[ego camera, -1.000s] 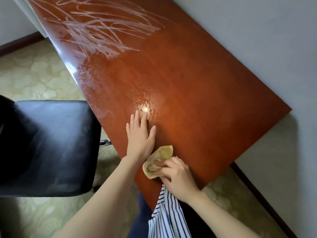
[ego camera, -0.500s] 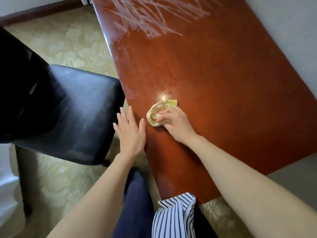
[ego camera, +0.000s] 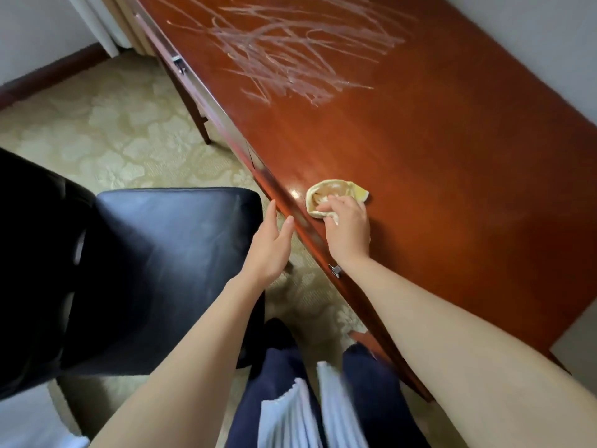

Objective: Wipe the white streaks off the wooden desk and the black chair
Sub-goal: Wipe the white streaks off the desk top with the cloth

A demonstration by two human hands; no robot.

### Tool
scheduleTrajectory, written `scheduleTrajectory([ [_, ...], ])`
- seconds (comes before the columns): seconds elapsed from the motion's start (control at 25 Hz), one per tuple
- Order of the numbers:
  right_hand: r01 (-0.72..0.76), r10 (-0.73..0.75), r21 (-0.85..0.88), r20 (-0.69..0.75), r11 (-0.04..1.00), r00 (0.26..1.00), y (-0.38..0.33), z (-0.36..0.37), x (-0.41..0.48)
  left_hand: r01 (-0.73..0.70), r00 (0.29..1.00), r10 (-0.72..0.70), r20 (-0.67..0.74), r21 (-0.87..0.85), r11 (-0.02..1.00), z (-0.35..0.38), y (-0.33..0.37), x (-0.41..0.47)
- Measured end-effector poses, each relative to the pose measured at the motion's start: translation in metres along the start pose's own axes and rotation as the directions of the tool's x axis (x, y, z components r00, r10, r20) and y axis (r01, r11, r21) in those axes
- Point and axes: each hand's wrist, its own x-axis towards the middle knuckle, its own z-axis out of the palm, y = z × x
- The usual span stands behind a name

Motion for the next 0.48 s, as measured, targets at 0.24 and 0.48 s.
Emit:
scheduleTrajectory([
  [0.24,0.148,-0.147,0.002,0.077,0.989,0.986,0.02,-0.005,-0.043,-0.017,1.0,0.015,-0.02,-0.068,0.998,-0.007,0.021,0.034],
  [0.48,0.343,-0.354,0.089,0.206,0.935,0.912,0.039,-0.016,-0.031,-0.015,0.985,-0.003,-0.172,-0.103,0.995,-0.008,0.042,0.074],
])
